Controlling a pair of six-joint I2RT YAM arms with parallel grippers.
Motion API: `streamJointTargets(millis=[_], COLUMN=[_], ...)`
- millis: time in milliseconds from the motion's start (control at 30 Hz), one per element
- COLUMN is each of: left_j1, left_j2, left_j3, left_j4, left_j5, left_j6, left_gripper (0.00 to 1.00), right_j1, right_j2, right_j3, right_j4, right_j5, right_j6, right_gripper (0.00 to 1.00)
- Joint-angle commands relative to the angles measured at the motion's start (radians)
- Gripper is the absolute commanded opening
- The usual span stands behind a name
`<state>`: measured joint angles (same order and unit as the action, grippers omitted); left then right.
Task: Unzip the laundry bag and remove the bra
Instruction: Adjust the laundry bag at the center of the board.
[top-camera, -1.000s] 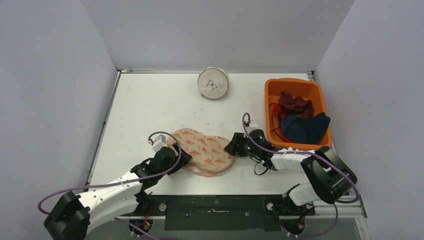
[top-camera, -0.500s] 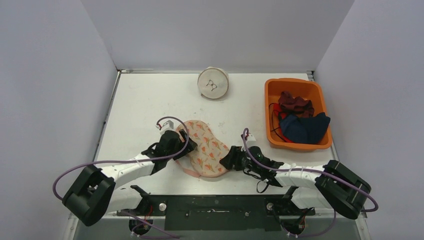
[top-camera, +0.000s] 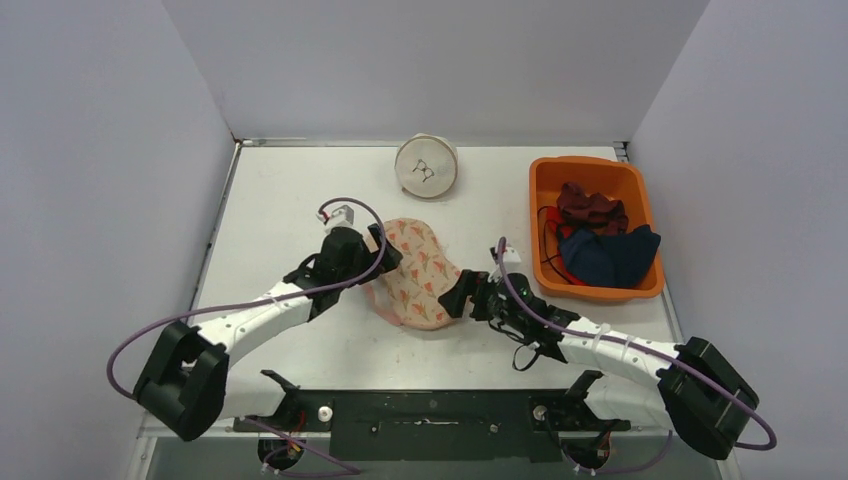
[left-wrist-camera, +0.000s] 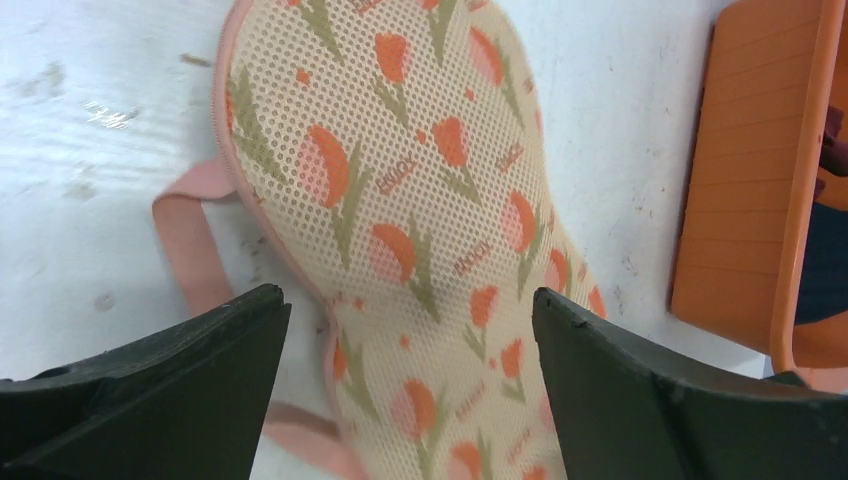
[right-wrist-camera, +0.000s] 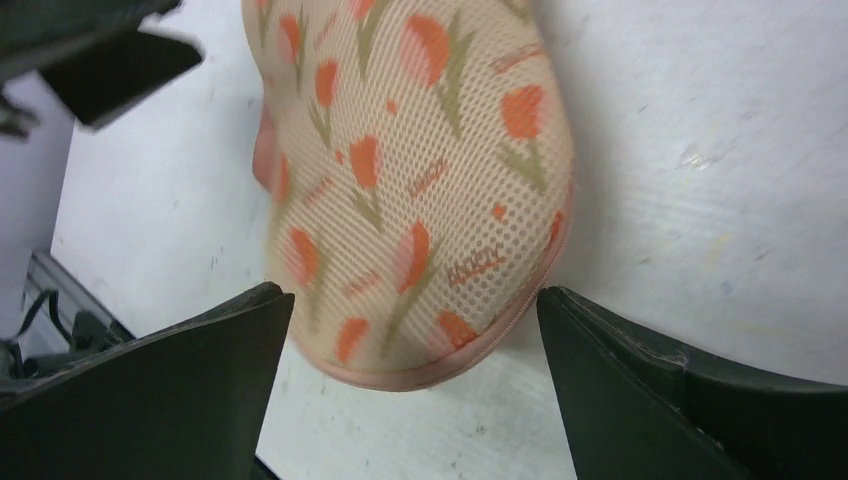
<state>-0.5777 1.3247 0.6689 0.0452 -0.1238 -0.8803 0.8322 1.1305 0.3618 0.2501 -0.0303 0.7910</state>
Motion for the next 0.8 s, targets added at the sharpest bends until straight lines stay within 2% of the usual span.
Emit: streamJointTargets(millis=[0,167,300,400,500,633,767], left_j1=[0.000,-0.090,-0.275,-0.399,-0.503,-0.570,-0.609], left_j2=[-0.204,-0.456,-0.576,-0.599,-0.571,-0.531,-0.568], left_j3=[0.015,-0.054,-0.171,-0.258,-0.295,-0.289,-0.325], left_j4=[-0.227,-0.385,-0.356,-0.249,-0.188,-0.188,-0.203], left_j5=[-0.113,-0.159,-0.194,-0.209,-0.254,-0.306,-0.358], left_j6=[0.033,-0.046,-0.212,-0.343,-0.408,-0.452,-0.526], left_gripper=[0.99,0.96,0.96,0.99,1.00,1.00,1.00], right_j1=[-0.126,-0.155,-0.164,-0.161,-0.119,0.010,0.096], right_j2=[-0.021,0.055,0.125,0.154,0.157,0.183,0.276], right_j3=[0.063,0.104,0.093,0.075,0.060,0.059,0.054], right_j4=[-0.039,0.013,0.086,0.150,0.186,0.240,0.370], right_j5=[-0.073,-0.108,-0.109,-0.111,-0.099,-0.035,-0.037], right_j6=[-0.075,-0.079,-0.045,-0.008,0.028,0.069,0.149], right_gripper=[1.00,0.98,0.92,0.83,0.76,0.75,0.76])
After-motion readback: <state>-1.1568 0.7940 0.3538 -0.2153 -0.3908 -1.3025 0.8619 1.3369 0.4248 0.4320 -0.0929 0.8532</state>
